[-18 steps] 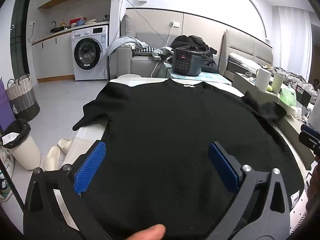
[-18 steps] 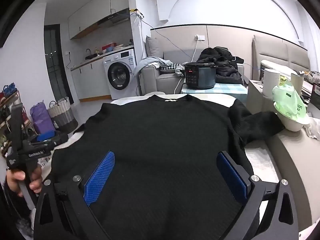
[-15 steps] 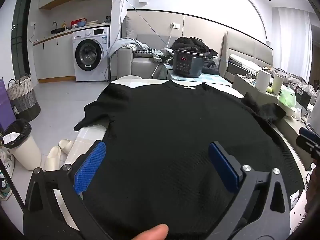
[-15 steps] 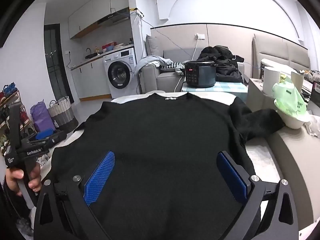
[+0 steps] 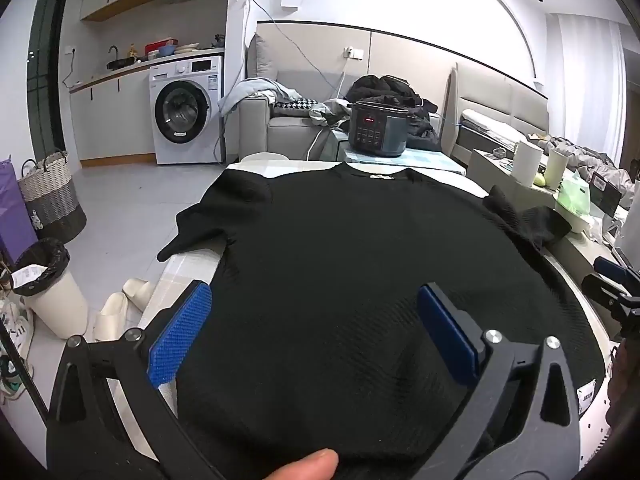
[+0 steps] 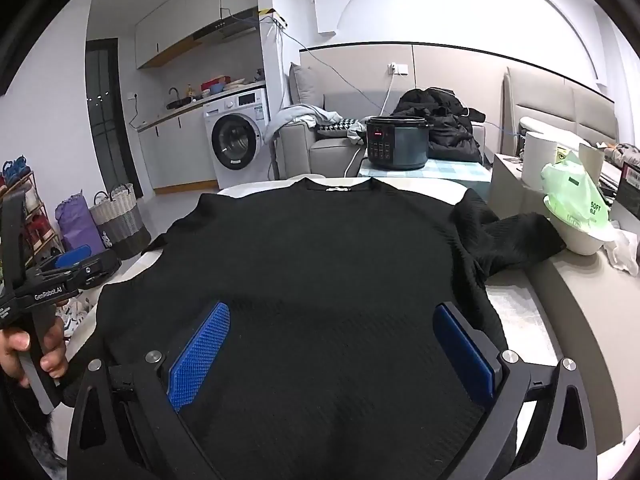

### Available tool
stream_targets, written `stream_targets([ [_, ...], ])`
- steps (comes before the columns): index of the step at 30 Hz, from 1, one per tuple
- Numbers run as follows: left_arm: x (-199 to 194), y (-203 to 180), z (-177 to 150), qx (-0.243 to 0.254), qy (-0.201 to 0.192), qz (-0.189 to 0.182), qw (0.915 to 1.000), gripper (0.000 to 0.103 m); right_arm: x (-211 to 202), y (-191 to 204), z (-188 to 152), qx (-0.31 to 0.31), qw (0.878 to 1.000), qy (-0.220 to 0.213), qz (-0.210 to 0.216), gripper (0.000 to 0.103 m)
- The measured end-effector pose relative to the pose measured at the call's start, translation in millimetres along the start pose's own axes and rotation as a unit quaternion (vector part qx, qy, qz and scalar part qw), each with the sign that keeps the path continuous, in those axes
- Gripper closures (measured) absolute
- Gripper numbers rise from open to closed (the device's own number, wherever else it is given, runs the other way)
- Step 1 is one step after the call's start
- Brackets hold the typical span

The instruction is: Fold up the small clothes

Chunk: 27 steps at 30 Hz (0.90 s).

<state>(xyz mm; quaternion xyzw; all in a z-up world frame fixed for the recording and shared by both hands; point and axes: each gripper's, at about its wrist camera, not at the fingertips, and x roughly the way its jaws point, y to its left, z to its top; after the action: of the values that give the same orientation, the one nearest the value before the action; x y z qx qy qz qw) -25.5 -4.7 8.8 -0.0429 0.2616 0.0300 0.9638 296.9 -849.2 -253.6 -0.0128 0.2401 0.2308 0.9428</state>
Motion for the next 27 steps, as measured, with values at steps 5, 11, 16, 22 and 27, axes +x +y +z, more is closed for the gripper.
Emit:
stream_targets([
  [5,1.4,4.8,-1.5,-0.007,0.007,-0.006,0.9999,0.001,7.1,8.1,-1.2,-0.005,1.0,0.006,-0.006,0.0],
  [11,-1.9,5.4,-3.0,-0.008,0.009,-0.007,0.9999,0.001,7.2,14.0,0.7,-0.012,1.0,0.006,-0.008,0.0],
  [16,-2.1,5.7,-2.4,-0.009,0.009,-0.007,0.9999,0.001,6.2,16.3,1.3,-0.012,1.0,0.007,-0.009,0.0],
  [22,-3.9,6.2,-2.5,-0.008,0.01,-0.008,0.9999,0.001,6.9,18.6,1.5,-0.012,1.0,0.012,-0.009,0.0],
  [27,-3.8,6.9,-2.9,-0.009,0.011,-0.007,0.9999,0.001,13.2,17.0,0.9,-0.012,1.0,0.016,-0.007,0.0],
])
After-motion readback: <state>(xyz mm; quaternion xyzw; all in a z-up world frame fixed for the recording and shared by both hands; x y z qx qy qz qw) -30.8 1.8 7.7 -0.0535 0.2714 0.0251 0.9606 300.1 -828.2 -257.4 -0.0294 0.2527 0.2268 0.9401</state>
